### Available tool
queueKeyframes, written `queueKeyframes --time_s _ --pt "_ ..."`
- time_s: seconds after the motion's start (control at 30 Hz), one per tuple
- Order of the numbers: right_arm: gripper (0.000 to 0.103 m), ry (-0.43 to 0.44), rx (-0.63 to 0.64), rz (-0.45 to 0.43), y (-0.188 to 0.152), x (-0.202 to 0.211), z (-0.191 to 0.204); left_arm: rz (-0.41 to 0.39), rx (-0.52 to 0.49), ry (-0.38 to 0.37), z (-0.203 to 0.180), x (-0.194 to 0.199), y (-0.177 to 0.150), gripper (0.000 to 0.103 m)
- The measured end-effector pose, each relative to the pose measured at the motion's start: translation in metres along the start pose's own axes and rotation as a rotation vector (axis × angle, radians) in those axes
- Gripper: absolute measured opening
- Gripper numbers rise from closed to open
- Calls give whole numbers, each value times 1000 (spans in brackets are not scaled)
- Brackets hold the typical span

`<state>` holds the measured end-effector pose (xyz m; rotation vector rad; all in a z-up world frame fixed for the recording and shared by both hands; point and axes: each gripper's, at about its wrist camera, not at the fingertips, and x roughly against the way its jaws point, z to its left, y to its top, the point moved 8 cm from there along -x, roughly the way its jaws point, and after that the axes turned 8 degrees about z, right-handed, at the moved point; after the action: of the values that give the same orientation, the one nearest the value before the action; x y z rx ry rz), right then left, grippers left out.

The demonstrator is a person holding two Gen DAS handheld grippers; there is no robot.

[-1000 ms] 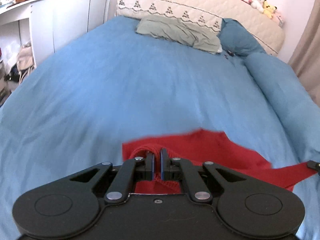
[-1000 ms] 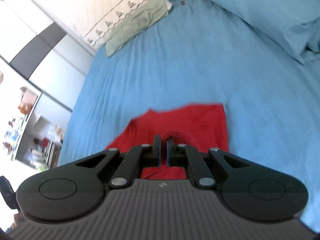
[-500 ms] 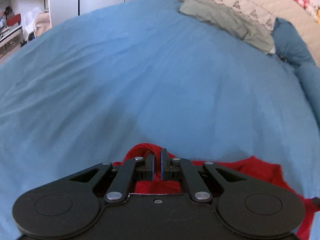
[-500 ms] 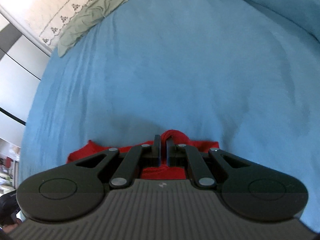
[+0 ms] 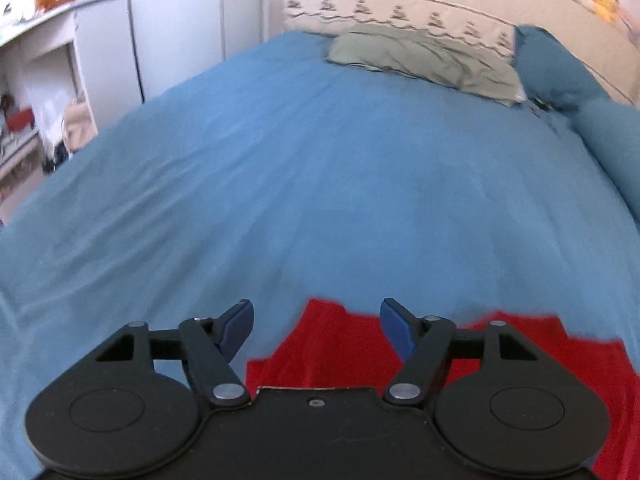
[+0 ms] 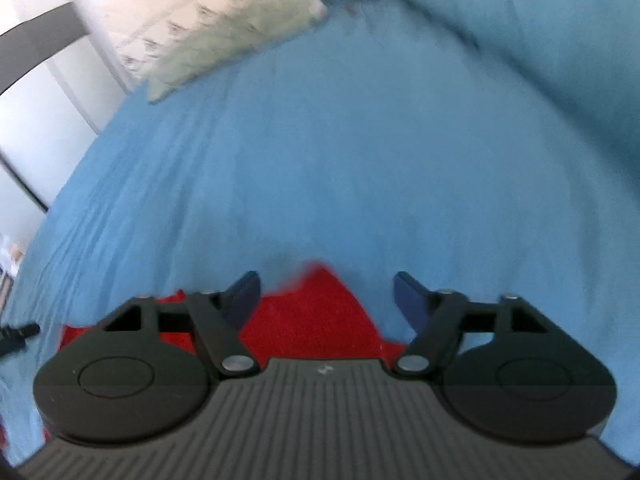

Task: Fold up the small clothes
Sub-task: 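Open both grippers to release the hem onto the collar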

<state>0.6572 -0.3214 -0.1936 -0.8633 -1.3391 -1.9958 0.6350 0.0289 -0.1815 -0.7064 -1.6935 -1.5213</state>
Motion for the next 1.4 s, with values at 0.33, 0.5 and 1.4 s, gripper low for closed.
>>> queueKeyframes --time_s 0.33,0.5,1.4 --pt "103 48 311 81 -97 50 62 123 -178 -106 -41 33 -117 102" --pt "103 28 234 187 -147 29 47 188 -222 -122 -50 12 -152 101" --pt "103 -133 -136 121 -227 107 -10 173 -281 -157 -104 73 -171 101"
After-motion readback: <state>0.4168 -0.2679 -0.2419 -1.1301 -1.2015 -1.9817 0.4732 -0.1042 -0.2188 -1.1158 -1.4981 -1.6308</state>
